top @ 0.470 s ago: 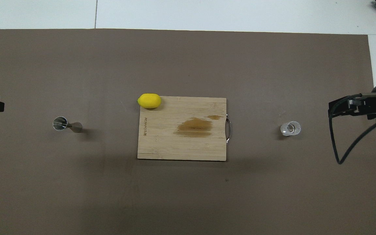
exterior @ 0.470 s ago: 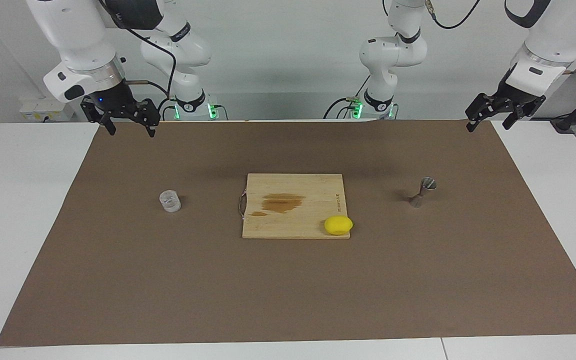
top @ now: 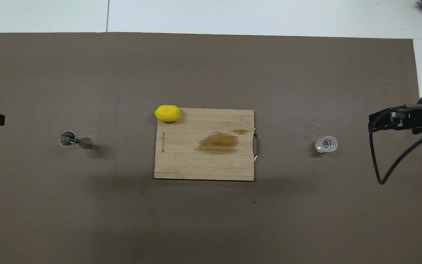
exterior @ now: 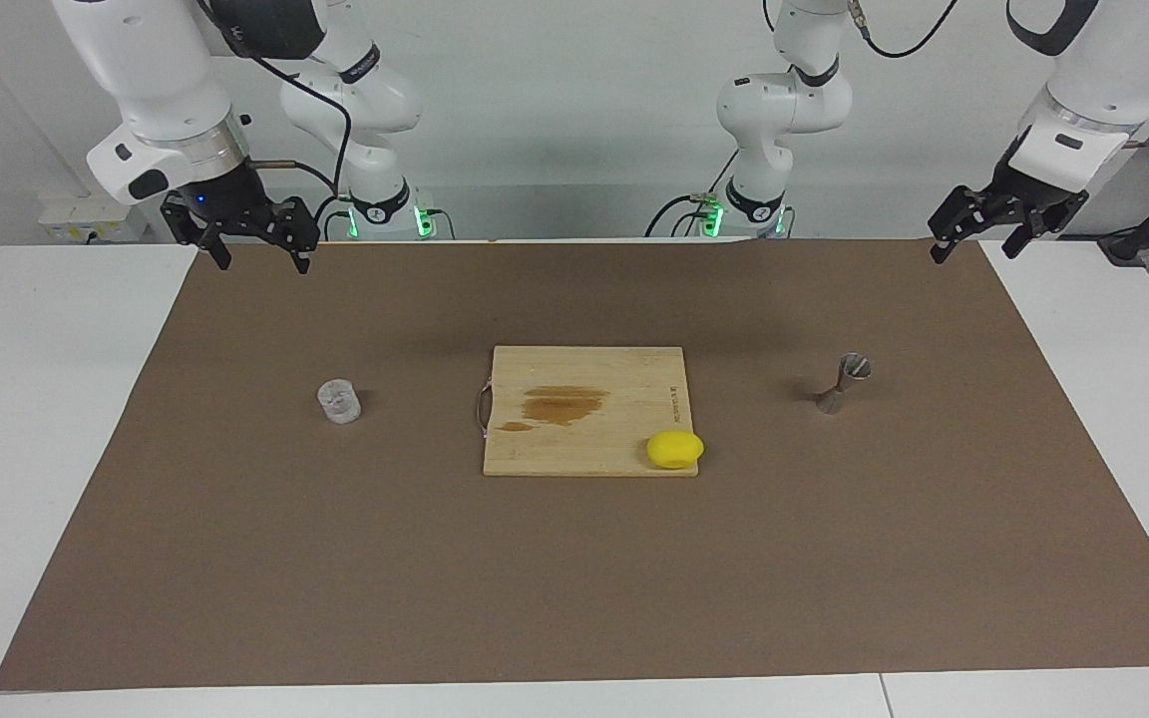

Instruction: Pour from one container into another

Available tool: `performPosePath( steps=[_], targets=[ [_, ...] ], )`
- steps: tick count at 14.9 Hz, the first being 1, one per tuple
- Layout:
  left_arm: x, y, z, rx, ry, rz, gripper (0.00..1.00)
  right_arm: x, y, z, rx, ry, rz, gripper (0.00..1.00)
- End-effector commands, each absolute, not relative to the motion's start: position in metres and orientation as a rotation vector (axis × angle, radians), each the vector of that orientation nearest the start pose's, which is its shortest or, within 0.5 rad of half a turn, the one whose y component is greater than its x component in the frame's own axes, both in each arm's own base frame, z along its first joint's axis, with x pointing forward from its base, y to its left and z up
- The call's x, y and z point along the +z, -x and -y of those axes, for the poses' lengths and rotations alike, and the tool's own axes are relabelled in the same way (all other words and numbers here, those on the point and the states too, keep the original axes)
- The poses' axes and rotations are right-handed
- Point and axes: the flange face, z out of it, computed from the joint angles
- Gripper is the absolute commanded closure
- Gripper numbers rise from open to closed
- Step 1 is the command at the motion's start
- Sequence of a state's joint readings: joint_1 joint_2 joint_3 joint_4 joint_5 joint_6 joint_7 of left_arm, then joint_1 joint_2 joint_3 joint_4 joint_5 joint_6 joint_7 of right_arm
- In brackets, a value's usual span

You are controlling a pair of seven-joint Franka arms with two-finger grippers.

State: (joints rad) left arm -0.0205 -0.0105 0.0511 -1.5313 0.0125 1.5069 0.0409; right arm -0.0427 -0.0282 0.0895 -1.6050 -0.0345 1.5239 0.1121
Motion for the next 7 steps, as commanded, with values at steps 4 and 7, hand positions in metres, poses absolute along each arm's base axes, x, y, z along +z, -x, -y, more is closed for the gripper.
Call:
performPosePath(
  steps=[4, 7],
  targets=[
    [0.6486, -0.5456, -0.0164, 0.0, 3.139, 0.019, 0.0, 0.6204, -0.5401, -0.0188, 0.096, 3.182, -0.082, 0.0],
    [0.6486, -0.5456, -0.0164, 0.0, 3.139, 0.022, 0.0, 0.6204, -0.5401, -0.0189, 0.096, 3.182, -0.082, 0.0]
  ],
)
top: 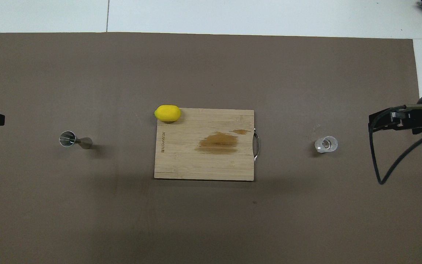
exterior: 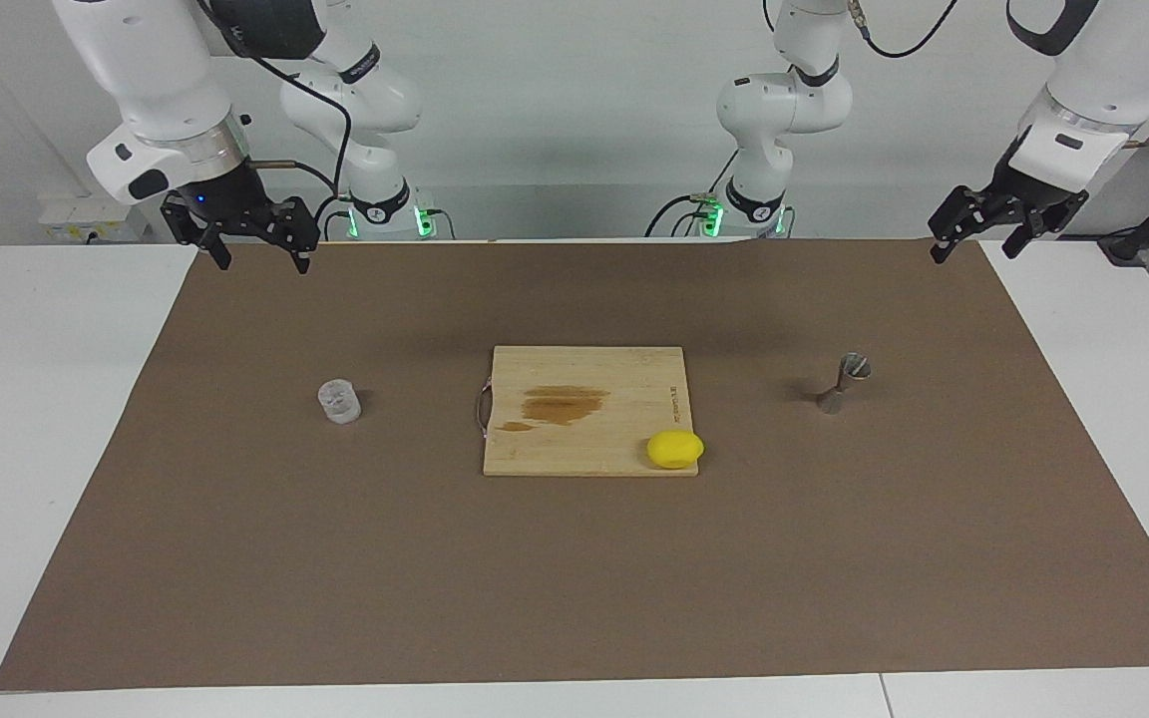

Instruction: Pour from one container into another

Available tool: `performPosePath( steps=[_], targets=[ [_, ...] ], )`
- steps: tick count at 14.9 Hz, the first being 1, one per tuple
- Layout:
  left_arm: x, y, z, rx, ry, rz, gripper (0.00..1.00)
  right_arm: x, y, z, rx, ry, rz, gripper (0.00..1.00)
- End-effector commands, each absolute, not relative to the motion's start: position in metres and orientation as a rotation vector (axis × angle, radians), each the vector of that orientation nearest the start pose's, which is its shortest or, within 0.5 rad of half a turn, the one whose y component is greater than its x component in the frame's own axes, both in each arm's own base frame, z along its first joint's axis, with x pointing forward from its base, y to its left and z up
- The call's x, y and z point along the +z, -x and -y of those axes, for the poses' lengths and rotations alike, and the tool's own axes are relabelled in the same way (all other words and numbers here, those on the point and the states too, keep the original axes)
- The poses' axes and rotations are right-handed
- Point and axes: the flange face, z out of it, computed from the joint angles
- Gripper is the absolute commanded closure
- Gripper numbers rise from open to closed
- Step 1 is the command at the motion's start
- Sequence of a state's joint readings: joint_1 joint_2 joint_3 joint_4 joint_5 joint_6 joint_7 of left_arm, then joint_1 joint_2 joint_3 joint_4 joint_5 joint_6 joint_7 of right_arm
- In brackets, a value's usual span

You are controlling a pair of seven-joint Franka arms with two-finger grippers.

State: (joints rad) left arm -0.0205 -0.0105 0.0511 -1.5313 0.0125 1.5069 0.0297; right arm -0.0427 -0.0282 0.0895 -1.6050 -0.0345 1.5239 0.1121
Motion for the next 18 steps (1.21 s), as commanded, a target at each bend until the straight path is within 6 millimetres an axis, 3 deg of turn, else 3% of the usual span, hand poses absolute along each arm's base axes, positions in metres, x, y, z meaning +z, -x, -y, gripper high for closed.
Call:
performPosePath(
  steps=[1, 4, 11, 18],
  targets=[
    [0.647, -0.546, -0.015, 0.005, 3.139, 0.034, 0.0, 0.62, -0.54, -0.02, 0.096, 3.182, -0.08, 0.0],
    [0.641, -0.544, -0.004, -0.012, 3.139, 0.06, 0.0, 0.62, -0.54, -0.019, 0.096, 3.182, -0.082, 0.0],
    [0.628, -0.544, -0.001, -0.086, 3.141, 0.062, 0.0, 0.62, -0.54, -0.019, 0.096, 3.182, -0.082, 0.0],
    [0.589, -0.554, 0.015, -0.27, 3.142, 0.032, 0.0, 0.62, -0.54, -0.02, 0.096, 3.182, -0.08, 0.0]
  ],
)
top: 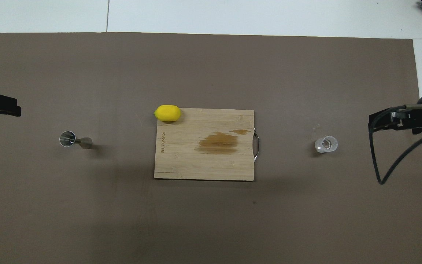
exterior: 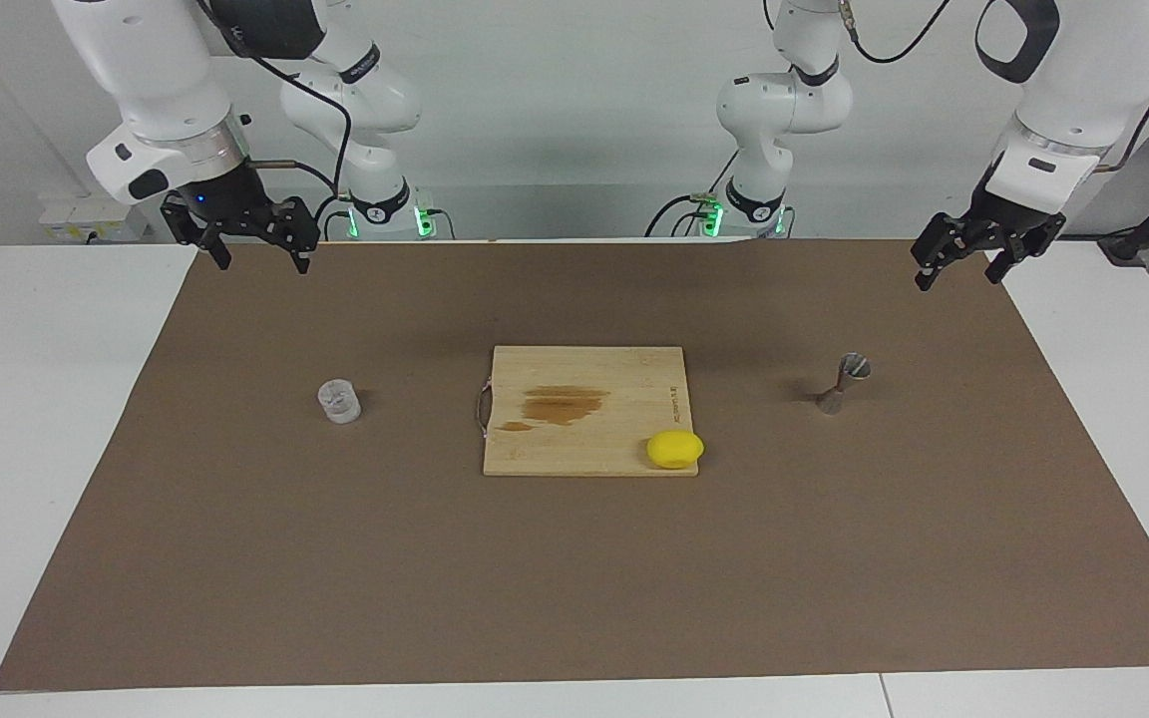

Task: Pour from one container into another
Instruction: 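Reach the left gripper toward the small steel cup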

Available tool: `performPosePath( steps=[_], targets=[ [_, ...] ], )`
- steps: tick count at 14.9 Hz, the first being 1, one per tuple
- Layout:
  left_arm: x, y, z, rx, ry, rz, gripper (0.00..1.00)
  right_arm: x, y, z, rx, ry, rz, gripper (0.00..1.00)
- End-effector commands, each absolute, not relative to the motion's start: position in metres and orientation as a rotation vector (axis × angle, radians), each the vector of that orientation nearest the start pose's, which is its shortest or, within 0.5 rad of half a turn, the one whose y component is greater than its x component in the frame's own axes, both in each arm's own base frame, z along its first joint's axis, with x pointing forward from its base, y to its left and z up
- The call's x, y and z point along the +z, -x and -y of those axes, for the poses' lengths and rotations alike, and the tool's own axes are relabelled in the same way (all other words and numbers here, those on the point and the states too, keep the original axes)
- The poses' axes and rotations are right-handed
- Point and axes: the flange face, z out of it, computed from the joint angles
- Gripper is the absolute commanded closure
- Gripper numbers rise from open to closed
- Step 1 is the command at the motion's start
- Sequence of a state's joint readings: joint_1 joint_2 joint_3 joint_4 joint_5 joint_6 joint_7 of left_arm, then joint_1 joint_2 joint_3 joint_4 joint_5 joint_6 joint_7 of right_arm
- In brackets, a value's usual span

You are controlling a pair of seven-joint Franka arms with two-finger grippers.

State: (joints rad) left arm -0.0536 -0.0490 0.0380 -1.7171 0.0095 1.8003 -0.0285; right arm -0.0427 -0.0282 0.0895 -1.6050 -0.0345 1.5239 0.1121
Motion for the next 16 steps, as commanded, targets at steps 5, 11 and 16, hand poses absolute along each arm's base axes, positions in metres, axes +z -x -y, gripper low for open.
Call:
performPosePath(
  steps=[5, 11, 16],
  targets=[
    [0.517, -0.57, 0.029, -0.361, 3.139, 0.062, 0.0, 0.62, -0.54, -0.019, 0.096, 3.182, -0.082, 0.0],
    [0.445, -0.579, 0.071, -0.55, 3.13, -0.047, 0.0, 0.62, -0.54, -0.019, 0.096, 3.182, -0.082, 0.0],
    [0.453, -0.578, 0.128, -0.555, 3.14, -0.196, 0.0, 0.62, -0.54, -0.02, 0.096, 3.182, -0.08, 0.0]
  ],
)
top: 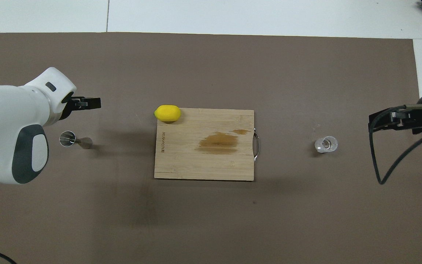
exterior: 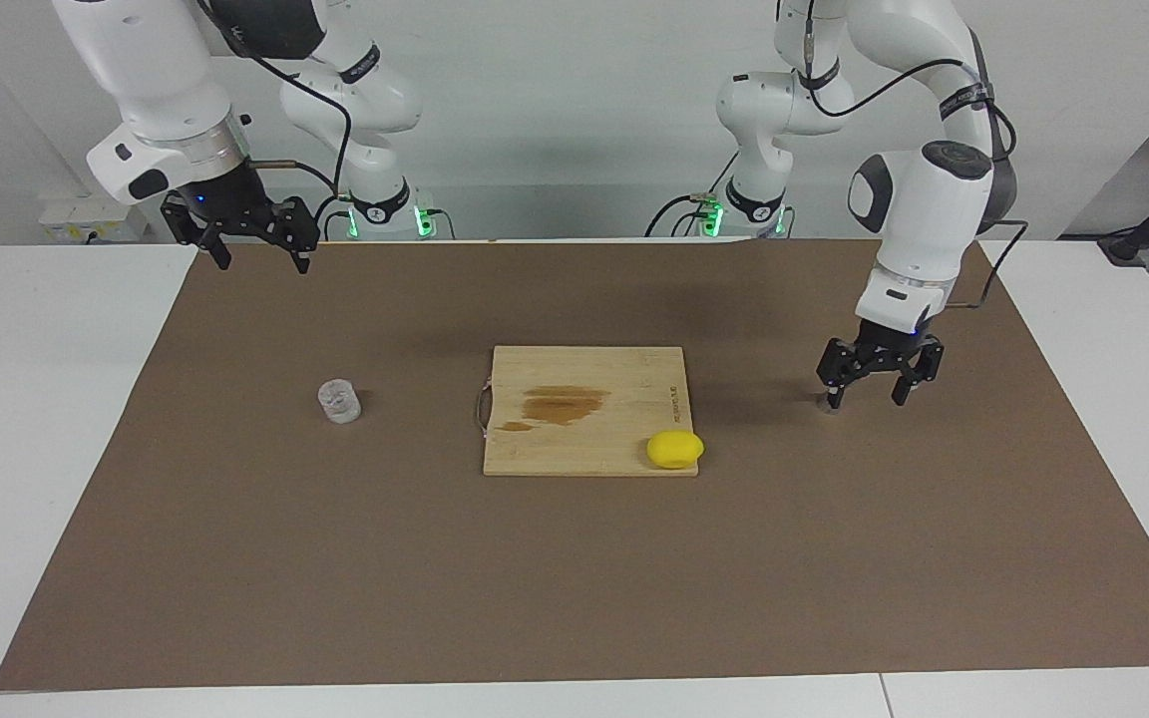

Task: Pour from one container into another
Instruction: 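Reach the left gripper toward the small steel cup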

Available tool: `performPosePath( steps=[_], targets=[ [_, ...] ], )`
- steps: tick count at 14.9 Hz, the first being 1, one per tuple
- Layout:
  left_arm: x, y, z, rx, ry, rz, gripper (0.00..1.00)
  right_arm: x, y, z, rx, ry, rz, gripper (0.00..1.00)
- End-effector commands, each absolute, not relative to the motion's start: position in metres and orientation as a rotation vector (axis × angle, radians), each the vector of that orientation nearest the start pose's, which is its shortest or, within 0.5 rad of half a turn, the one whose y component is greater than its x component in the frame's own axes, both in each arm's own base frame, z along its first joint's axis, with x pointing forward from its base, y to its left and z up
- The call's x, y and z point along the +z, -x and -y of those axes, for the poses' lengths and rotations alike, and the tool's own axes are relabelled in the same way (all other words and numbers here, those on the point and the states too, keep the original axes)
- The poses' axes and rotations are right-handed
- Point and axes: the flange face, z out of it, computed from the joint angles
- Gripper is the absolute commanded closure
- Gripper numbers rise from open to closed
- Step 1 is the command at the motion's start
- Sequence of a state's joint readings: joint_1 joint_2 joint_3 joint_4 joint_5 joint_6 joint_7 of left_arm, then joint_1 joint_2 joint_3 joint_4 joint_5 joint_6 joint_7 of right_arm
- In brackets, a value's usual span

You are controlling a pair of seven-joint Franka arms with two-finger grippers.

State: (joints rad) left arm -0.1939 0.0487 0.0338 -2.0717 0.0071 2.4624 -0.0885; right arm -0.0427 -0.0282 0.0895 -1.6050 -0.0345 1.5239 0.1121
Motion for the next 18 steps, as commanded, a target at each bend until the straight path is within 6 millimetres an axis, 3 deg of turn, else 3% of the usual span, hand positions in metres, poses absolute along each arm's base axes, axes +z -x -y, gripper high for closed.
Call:
performPosePath(
  steps=[1, 3, 7, 11, 13, 18],
  targets=[
    [0.455, -0.579, 0.13, -0.506, 3.143, -0.202, 0.0, 0.62, -0.54, -0.019, 0.096, 3.182, -0.082, 0.0],
    [0.459, -0.574, 0.132, -0.337, 3.147, -0.229, 0.0, 0.62, -0.54, -0.019, 0.096, 3.182, -0.082, 0.0],
    [0.454, -0.561, 0.139, -0.185, 3.144, -0.26, 0.0, 0.62, -0.54, -0.02, 0.096, 3.182, -0.08, 0.0],
    [0.464, -0.57, 0.134, -0.189, 3.146, -0.248, 0.0, 0.62, -0.54, -0.019, 0.096, 3.182, -0.082, 0.0],
    [0.474, -0.578, 0.113, -0.149, 3.265, -0.192, 0.0, 0.62, -0.54, -0.019, 0.096, 3.182, -0.082, 0.0],
    [0.469, -0.58, 0.06, -0.239, 3.465, -0.541, 0.0, 0.62, -0.54, -0.019, 0.096, 3.182, -0.082, 0.0]
  ],
)
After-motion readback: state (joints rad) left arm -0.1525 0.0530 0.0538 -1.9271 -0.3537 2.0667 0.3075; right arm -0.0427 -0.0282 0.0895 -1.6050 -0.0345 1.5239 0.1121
